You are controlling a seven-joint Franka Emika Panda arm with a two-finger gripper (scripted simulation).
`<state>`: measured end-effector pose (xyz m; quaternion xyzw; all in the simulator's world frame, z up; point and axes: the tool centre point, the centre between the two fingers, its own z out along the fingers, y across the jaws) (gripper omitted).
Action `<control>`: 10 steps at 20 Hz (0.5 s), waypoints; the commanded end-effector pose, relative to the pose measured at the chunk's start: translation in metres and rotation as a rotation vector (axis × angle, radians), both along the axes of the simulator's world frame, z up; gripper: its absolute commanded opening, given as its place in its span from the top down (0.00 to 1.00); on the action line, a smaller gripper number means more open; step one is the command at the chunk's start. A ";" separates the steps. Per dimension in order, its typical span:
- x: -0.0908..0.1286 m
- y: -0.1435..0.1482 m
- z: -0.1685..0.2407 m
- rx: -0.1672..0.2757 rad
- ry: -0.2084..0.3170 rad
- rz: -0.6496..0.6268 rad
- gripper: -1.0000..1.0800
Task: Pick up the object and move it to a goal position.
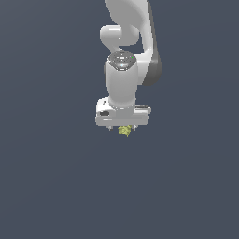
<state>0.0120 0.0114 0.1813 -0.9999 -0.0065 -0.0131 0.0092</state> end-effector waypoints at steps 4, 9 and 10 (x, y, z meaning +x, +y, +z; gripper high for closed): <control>0.002 -0.006 0.001 0.000 -0.007 -0.013 0.04; 0.012 -0.031 0.009 -0.002 -0.035 -0.056 0.04; 0.013 -0.033 0.010 -0.002 -0.038 -0.058 0.04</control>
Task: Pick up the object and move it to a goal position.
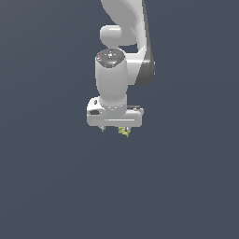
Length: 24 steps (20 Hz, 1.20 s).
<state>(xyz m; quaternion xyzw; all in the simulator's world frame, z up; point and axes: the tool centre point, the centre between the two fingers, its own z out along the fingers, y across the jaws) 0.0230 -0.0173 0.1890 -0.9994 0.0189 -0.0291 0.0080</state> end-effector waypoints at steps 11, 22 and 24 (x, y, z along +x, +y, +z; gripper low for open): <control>-0.007 0.003 -0.010 0.001 0.002 -0.044 0.04; -0.051 0.027 -0.054 0.004 0.030 -0.206 0.04; -0.062 0.032 -0.063 0.003 0.037 -0.244 0.04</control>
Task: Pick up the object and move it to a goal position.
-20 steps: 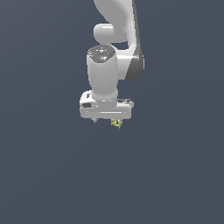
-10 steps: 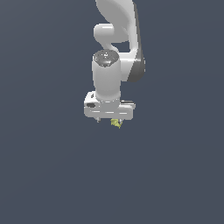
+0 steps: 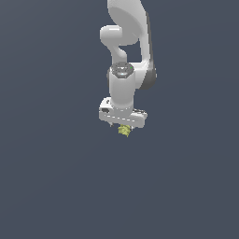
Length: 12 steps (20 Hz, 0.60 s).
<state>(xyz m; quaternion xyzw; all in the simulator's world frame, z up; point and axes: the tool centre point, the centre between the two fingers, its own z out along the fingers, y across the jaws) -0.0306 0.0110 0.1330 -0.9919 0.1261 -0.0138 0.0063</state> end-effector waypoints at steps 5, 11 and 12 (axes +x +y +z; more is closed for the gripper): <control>-0.033 0.013 -0.026 -0.003 0.018 -0.107 0.04; -0.052 0.020 -0.039 -0.005 0.027 -0.165 0.04; -0.053 0.020 -0.040 -0.006 0.028 -0.171 0.04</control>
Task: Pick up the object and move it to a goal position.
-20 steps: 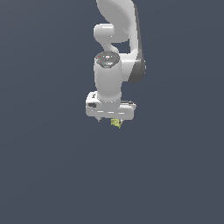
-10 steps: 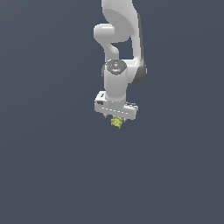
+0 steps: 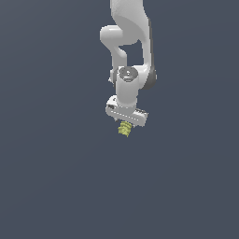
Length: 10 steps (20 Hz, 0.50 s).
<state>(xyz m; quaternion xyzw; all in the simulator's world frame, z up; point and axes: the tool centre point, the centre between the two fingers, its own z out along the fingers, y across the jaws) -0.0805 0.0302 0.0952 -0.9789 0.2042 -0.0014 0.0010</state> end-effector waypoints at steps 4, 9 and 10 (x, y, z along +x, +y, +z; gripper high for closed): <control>-0.008 0.002 -0.005 -0.001 0.003 -0.025 0.04; -0.007 0.002 -0.007 -0.001 0.003 -0.022 0.04; -0.007 0.002 -0.009 -0.001 0.003 -0.022 0.04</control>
